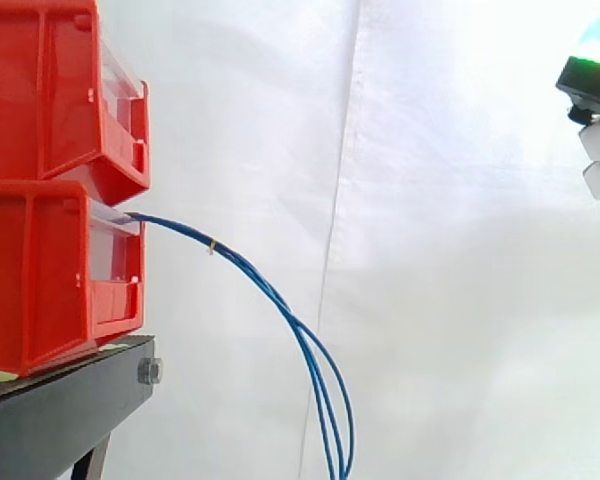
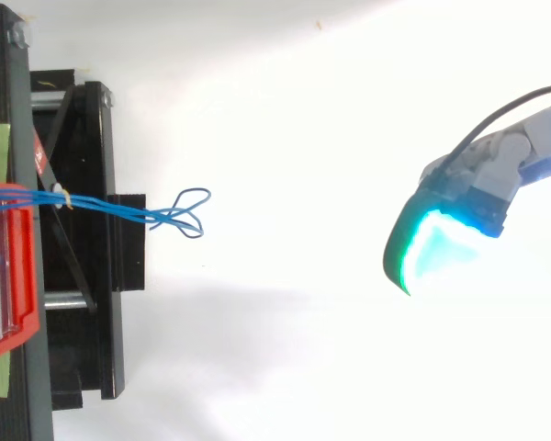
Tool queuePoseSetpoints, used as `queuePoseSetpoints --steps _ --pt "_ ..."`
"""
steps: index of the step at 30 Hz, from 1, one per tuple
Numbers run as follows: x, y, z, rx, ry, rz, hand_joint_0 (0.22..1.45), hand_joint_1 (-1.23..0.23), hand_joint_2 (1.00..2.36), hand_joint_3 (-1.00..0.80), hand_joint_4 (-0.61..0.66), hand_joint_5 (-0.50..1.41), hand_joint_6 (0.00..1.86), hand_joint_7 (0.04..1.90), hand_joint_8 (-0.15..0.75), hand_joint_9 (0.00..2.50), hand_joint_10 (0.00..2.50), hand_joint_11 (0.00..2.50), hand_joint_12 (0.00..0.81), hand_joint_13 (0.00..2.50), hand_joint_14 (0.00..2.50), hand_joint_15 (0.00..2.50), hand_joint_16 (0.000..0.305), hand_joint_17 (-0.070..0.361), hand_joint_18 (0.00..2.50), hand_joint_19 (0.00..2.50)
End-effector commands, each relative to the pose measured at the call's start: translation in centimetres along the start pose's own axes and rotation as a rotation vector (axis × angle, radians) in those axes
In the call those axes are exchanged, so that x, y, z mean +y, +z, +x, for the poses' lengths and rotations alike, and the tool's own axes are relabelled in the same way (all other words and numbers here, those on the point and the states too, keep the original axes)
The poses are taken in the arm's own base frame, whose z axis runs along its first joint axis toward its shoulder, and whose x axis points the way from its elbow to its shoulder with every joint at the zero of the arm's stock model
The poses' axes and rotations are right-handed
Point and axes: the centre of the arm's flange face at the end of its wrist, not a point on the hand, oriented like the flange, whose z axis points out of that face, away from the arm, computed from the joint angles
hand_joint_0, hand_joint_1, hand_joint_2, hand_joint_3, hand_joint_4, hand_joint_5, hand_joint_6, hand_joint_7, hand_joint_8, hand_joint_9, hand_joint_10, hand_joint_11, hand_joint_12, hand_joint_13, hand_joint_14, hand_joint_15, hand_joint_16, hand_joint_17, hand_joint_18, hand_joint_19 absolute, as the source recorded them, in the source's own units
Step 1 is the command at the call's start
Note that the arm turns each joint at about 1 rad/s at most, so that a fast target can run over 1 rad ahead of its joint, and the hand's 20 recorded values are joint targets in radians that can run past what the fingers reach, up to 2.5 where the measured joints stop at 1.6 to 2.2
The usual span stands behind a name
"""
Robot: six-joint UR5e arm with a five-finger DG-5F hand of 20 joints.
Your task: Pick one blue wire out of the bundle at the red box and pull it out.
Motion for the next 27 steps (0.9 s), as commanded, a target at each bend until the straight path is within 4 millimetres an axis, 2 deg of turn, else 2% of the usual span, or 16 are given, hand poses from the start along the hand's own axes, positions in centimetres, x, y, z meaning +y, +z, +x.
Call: queuePoseSetpoints --steps 1,11,27 --pt "0.0 0.0 0.0 0.001 -0.002 -0.001 0.56 -0.51 1.00 -0.48 0.33 -0.21 0.50 0.71 0.323 0.45 0.00 0.00 0.381 0.30 0.00 0.08 0.053 0.120 0.18 0.16" --pt "0.1 0.1 0.3 0.008 -0.096 -0.002 0.56 -0.52 1.00 -0.47 0.34 -0.20 0.50 0.71 0.329 0.51 0.00 0.01 0.385 0.36 0.00 0.09 0.053 0.118 0.25 0.18" --pt "0.9 1.2 0.9 -0.002 -0.093 -0.092 0.57 -0.52 1.00 -0.47 0.35 -0.20 0.50 0.72 0.335 0.53 0.00 0.04 0.390 0.39 0.00 0.11 0.052 0.117 0.29 0.21"
